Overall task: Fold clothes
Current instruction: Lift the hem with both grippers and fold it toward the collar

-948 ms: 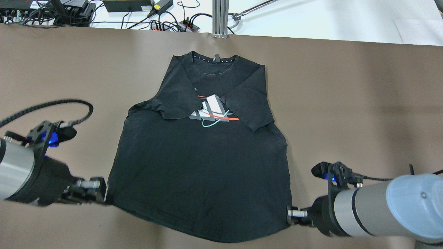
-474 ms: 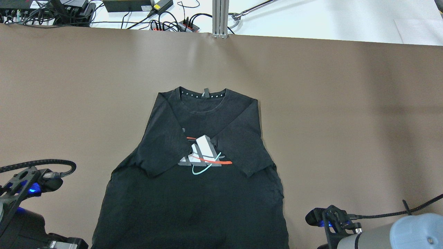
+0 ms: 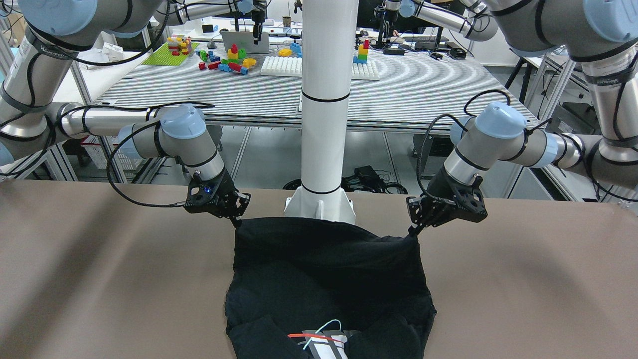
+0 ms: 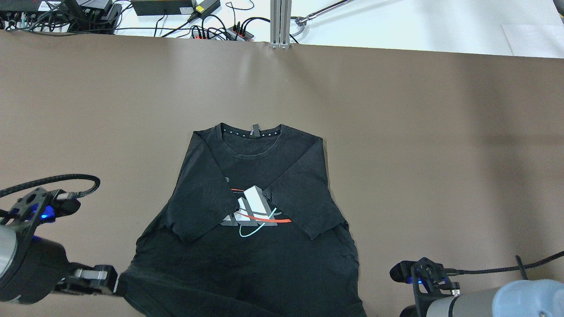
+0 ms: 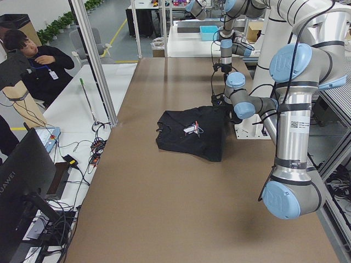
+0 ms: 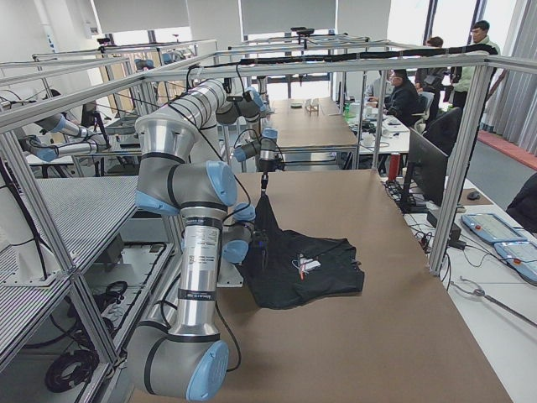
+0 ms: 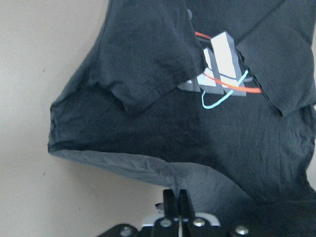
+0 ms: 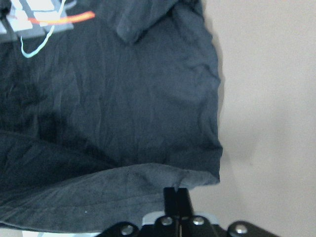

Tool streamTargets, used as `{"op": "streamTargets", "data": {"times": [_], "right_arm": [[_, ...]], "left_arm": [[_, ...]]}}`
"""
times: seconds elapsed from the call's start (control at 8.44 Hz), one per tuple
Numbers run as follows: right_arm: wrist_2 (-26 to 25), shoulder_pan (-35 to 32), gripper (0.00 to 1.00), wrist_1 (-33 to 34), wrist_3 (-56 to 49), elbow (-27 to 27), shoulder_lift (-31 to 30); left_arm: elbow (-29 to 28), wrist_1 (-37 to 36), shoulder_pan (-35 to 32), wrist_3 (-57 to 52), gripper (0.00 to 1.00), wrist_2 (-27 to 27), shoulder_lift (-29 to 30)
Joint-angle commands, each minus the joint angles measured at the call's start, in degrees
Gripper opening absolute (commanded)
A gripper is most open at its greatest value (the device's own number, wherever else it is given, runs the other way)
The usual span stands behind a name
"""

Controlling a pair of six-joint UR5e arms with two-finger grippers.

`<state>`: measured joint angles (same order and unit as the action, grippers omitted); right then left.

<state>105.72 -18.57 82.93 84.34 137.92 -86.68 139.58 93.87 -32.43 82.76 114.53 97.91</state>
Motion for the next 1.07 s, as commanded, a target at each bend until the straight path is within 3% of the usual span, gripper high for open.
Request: {"op": "streamTargets", "data": {"times": [0.0, 0.36, 0.59, 0.95], "right_arm": [[0.09, -12.66, 0.0, 0.04, -0.14, -10.79, 7.29], [0.1, -18.59, 0.0, 0.21, -0.22, -11.7, 8.98], [0.1, -20.45, 0.0, 0.3, -0.22, -12.14, 10.92], [-0.17, -22.2, 0.0, 0.3, -0.05, -18.1, 15.65]], "left_arm": [[-5.54, -0.09, -6.48, 0.3, 0.0, -3.88, 2.11], [-10.45, -0.09, -11.68, 0.3, 0.0, -4.58, 5.43], [-15.98, -0.18, -12.65, 0.12, 0.0, -8.53, 9.03], [-23.01, -0.01, -14.41, -0.31, 0.0, -8.8, 12.64]]}}
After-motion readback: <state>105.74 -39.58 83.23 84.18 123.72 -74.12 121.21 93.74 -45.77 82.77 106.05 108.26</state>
